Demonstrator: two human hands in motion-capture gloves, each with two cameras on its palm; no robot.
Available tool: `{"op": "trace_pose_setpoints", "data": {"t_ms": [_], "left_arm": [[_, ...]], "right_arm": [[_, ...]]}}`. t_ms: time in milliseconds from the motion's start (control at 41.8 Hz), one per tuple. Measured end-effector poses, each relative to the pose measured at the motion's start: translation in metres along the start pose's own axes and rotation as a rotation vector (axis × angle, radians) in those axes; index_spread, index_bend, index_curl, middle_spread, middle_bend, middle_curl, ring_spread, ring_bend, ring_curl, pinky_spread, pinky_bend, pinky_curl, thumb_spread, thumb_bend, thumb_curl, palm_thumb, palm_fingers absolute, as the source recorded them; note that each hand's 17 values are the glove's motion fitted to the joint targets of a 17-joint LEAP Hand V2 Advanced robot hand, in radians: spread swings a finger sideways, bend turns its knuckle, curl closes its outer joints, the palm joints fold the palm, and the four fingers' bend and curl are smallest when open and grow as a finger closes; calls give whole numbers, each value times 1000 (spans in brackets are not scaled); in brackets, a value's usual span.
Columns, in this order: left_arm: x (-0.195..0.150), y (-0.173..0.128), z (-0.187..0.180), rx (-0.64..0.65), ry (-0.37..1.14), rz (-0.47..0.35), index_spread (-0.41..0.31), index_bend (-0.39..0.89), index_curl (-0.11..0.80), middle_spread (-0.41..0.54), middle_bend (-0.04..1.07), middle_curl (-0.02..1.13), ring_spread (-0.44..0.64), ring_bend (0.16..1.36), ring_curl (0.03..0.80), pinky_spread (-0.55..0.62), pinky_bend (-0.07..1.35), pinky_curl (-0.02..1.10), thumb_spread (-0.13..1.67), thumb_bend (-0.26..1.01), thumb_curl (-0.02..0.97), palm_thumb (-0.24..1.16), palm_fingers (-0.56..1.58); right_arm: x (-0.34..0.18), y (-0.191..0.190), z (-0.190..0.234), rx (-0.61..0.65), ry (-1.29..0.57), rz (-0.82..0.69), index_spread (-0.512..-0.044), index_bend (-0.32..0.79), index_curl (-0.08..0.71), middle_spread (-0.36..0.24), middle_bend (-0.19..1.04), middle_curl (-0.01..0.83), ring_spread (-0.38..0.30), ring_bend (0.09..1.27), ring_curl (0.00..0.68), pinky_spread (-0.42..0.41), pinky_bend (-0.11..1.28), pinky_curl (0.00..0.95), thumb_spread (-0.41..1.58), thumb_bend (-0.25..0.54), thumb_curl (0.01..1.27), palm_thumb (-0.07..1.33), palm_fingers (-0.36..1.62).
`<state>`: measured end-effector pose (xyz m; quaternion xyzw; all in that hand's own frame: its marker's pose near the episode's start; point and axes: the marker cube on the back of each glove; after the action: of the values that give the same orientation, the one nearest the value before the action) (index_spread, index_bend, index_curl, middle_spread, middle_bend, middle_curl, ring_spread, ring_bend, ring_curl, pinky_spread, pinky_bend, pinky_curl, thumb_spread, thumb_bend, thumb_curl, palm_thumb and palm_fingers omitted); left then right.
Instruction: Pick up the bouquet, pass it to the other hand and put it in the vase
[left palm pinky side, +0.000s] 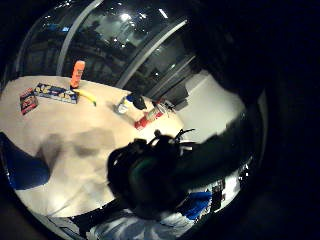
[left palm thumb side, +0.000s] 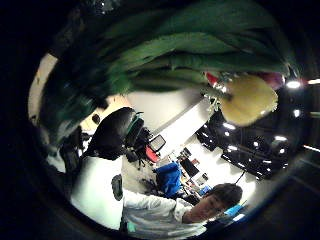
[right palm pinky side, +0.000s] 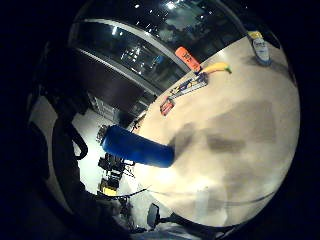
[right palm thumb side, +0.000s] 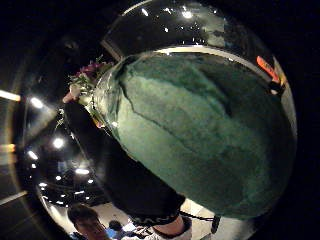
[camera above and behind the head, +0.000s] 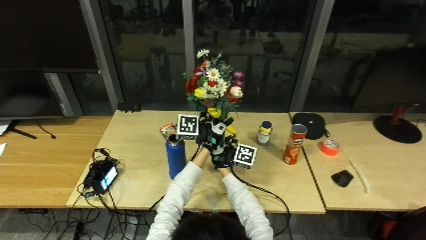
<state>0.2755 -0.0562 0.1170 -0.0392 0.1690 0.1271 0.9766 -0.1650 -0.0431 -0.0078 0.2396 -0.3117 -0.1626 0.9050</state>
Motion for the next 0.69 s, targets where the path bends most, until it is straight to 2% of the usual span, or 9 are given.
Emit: {"op": "trace_pose_setpoints", "data": {"t_ms": [48, 96, 168, 239, 311, 383, 503, 598, 694], "left_arm": [[0, -3, 2, 16, 8, 35, 132, 95, 182, 251, 223, 328, 239, 700, 312, 221, 477, 385, 930, -34, 345, 411, 321], [1, -6, 2, 56, 23, 99, 58, 187, 217, 85, 406, 387, 72, 662, 305, 62, 464, 379, 925, -15, 351, 445, 800], [13, -9, -2, 145, 80, 257, -24, 183, 238, -47, 456, 384, -73, 608, 285, -106, 494, 366, 932, 35, 373, 567, 1135], [11, -6, -6, 199, 64, 198, -87, 181, 263, -134, 484, 427, -176, 612, 319, -208, 536, 397, 874, 58, 414, 671, 1266], [7, -4, -10, 228, 24, 157, -156, 238, 305, -201, 552, 474, -258, 684, 365, -275, 555, 423, 661, 86, 488, 799, 1427], [8, -2, -19, 246, -58, 102, -204, 279, 339, -246, 591, 498, -303, 712, 389, -318, 566, 438, 567, 69, 522, 827, 1433], [29, -10, -46, 317, -114, 152, -254, 320, 384, -295, 651, 526, -347, 738, 417, -361, 581, 448, 465, 39, 570, 860, 1426], [47, -23, -72, 383, -105, 177, -278, 334, 412, -317, 674, 537, -364, 752, 431, -380, 596, 454, 414, 16, 603, 877, 1405], [69, -43, -109, 468, -160, 192, -293, 339, 435, -333, 691, 547, -374, 761, 441, -387, 612, 460, 377, -7, 632, 890, 1393]], "right_arm": [[-1, 8, 6, -3, -6, -9, -218, 430, 600, -156, 837, 628, -188, 988, 539, -235, 745, 506, 676, -22, 655, 1047, 1390], [2, 15, 11, -8, -2, -9, -219, 424, 602, -155, 839, 628, -188, 990, 539, -236, 746, 506, 679, -23, 659, 1045, 1389], [7, 26, 16, -17, 12, 29, -219, 420, 606, -158, 839, 627, -188, 992, 538, -236, 745, 505, 679, -23, 665, 1044, 1390], [6, 32, 21, -22, 6, 25, -220, 417, 611, -158, 836, 624, -187, 994, 537, -235, 742, 504, 683, -21, 670, 1045, 1389], [1, 35, 26, -45, -27, -50, -217, 423, 617, -158, 830, 620, -185, 985, 533, -243, 732, 498, 694, -29, 671, 1031, 1389], [-3, 38, 29, -111, -33, -72, -217, 401, 614, -160, 811, 610, -190, 976, 528, -254, 721, 492, 690, -40, 667, 1005, 1367], [-13, 43, 22, -305, 65, 20, -234, 248, 578, -169, 638, 550, -193, 883, 488, -281, 731, 471, 641, -80, 653, 895, 1098], [-19, 29, 11, -378, 50, -142, -251, 278, 602, -162, 629, 545, -166, 655, 465, -77, 477, 453, 834, -90, 583, 741, 559], [-4, 12, -13, -345, 161, -58, -267, 234, 556, -148, 585, 507, -131, 531, 400, 61, 366, 385, 909, -66, 544, 653, 509]]}}
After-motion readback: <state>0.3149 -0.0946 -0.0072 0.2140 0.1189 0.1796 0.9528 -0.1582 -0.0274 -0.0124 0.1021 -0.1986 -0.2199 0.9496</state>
